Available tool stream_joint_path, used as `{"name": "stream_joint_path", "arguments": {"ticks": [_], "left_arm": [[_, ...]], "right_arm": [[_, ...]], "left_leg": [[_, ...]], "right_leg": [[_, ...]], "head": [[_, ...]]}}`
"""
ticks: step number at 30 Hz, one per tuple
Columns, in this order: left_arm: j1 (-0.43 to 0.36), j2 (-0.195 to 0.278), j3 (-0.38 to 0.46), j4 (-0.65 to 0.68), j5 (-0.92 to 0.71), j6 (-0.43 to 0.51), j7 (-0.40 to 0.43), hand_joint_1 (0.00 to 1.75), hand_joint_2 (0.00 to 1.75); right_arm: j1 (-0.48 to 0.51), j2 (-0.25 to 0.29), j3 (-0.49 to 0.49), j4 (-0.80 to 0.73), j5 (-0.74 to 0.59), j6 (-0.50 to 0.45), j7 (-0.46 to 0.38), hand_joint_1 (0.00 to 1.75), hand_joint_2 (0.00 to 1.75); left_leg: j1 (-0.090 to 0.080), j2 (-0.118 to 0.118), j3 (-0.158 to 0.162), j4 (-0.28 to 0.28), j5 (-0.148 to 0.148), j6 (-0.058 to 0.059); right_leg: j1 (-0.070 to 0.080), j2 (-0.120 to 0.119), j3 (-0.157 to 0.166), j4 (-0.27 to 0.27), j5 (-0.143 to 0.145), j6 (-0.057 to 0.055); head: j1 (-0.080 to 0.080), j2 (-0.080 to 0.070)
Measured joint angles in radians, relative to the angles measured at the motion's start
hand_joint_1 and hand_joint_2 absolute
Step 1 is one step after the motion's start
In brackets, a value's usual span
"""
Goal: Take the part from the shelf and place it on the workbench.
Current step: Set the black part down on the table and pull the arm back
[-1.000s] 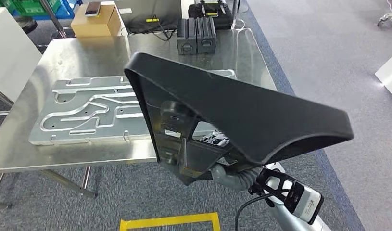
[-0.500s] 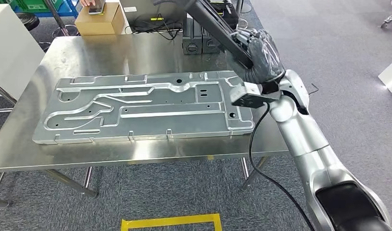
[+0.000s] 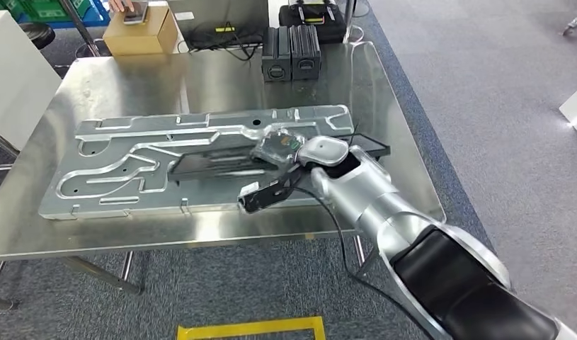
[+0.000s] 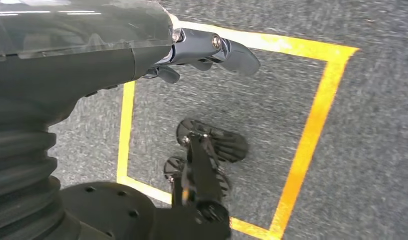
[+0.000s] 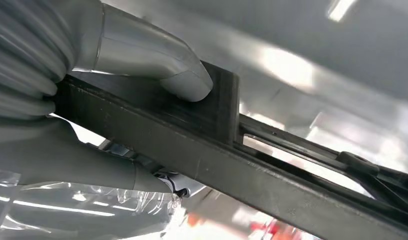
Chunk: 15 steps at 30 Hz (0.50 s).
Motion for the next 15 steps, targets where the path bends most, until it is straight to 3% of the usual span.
{"name": "stream_joint_path", "arguments": {"ticks": [2,4,6,8,9,10,11,13,15], "left_arm": [[0.000,0.000,0.000,0.000,-0.009,-0.003,-0.010,0.00,1.75],[0.001,0.000,0.000,0.000,-0.014,-0.006,-0.017,0.00,1.75],[0.000,0.000,0.000,0.000,-0.016,-0.008,-0.023,0.00,1.75],[-0.002,0.000,0.000,0.000,-0.020,-0.010,-0.027,0.00,1.75],[-0.002,0.000,0.000,0.000,-0.022,-0.009,-0.028,0.00,1.75],[-0.001,-0.001,0.000,0.000,-0.024,-0.008,-0.028,0.00,1.75],[-0.001,-0.001,0.000,0.000,-0.025,-0.006,-0.028,0.00,1.75],[0.000,-0.003,0.000,0.000,-0.029,0.001,-0.031,0.00,0.87],[0.000,-0.004,0.000,0.000,-0.035,0.010,-0.036,0.00,0.00]], "right_arm": [[0.016,0.022,0.030,0.041,0.004,0.009,0.005,1.75,1.75],[0.026,0.035,0.046,0.066,0.001,0.012,0.016,0.87,0.87],[0.031,0.042,0.056,0.086,-0.005,0.013,0.028,0.00,0.00],[0.048,0.043,0.065,0.107,-0.009,0.007,0.039,0.00,0.00],[0.057,0.043,0.067,0.115,-0.011,0.003,0.043,0.00,0.00],[0.063,0.042,0.069,0.121,-0.012,-0.003,0.048,0.00,0.00],[0.066,0.042,0.071,0.126,-0.013,-0.008,0.053,0.00,0.00],[0.068,0.042,0.072,0.133,-0.014,-0.027,0.066,0.00,0.00],[0.069,0.042,0.072,0.138,-0.018,-0.062,0.082,0.00,0.00]], "left_leg": [[-0.001,-0.001,0.005,-0.008,-0.004,0.009],[0.004,0.002,0.014,-0.016,-0.004,0.019],[0.006,0.006,0.023,-0.022,-0.005,0.030],[0.006,0.007,0.024,-0.023,-0.007,0.036],[0.006,0.007,0.024,-0.022,-0.007,0.037],[0.005,0.007,0.025,-0.021,-0.007,0.037],[0.005,0.006,0.025,-0.020,-0.008,0.036],[0.005,0.006,0.026,-0.016,-0.010,0.032],[0.002,0.005,0.024,-0.010,-0.014,0.024]], "right_leg": [[0.002,0.000,0.000,-0.002,-0.001,0.009],[0.002,0.000,-0.002,0.015,-0.016,0.018],[0.001,0.000,-0.043,0.105,-0.064,0.025],[0.000,0.000,-0.116,0.244,-0.123,0.028],[-0.002,0.000,-0.144,0.292,-0.136,0.029],[-0.002,0.000,-0.153,0.303,-0.129,0.030],[-0.003,-0.001,-0.142,0.275,-0.103,0.029],[-0.004,-0.001,-0.071,0.131,-0.032,0.024],[-0.002,0.000,-0.016,0.022,0.005,0.018]], "head": [[0.000,0.000],[0.000,0.000],[0.000,0.000],[0.000,0.000],[0.000,0.000],[0.000,0.000],[0.000,0.000],[0.000,0.000],[0.000,0.000]]}}
